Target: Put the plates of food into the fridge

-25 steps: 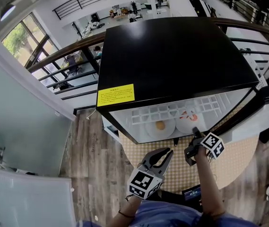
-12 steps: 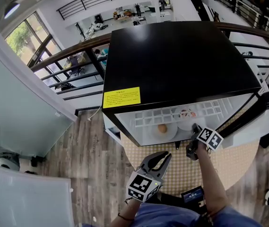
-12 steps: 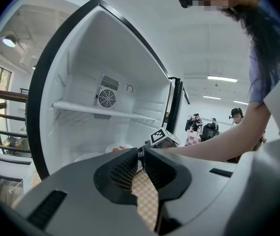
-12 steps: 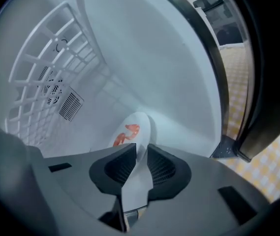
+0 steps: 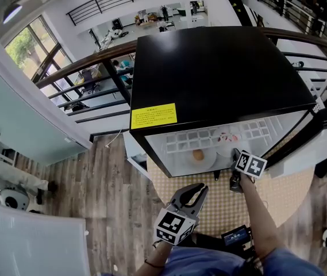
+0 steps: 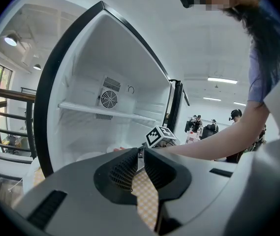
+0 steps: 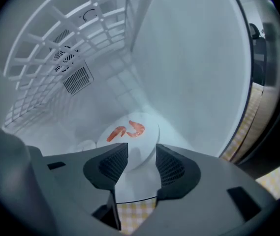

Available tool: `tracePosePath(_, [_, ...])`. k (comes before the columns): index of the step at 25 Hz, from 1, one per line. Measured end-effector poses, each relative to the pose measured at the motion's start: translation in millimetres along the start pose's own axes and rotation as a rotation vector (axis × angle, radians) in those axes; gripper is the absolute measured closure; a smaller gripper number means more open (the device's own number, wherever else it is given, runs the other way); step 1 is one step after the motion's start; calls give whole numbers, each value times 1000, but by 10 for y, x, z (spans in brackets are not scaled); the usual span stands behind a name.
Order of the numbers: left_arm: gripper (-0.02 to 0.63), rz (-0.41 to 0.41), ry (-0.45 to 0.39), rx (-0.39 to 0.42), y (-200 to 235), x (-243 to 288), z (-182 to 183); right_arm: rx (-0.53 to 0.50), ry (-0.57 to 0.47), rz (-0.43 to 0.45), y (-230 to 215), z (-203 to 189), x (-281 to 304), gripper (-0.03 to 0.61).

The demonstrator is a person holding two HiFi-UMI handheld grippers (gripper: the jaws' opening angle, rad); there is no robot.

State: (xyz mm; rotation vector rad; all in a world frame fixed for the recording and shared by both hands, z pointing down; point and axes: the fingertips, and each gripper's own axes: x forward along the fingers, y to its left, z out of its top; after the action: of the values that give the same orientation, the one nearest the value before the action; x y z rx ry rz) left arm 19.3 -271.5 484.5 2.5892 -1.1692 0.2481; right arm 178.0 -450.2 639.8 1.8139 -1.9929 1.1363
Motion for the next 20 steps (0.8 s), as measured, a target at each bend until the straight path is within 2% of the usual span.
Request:
tracePosePath(7, [575, -9, -11, -2, 20, -54, 22, -60, -54, 79, 232, 157, -252, 410])
tracePosePath(10, [575, -20, -14, 2, 18, -63, 34, -47, -82, 127, 331, 196, -417, 414])
tracePosePath(17, [575, -72, -22, 20, -54, -88, 91, -57, -137, 176, 460, 95, -932, 469])
tracePosePath(20, [575, -102, -23, 30, -106, -113, 105, -28, -174, 195, 551, 65, -1204, 492])
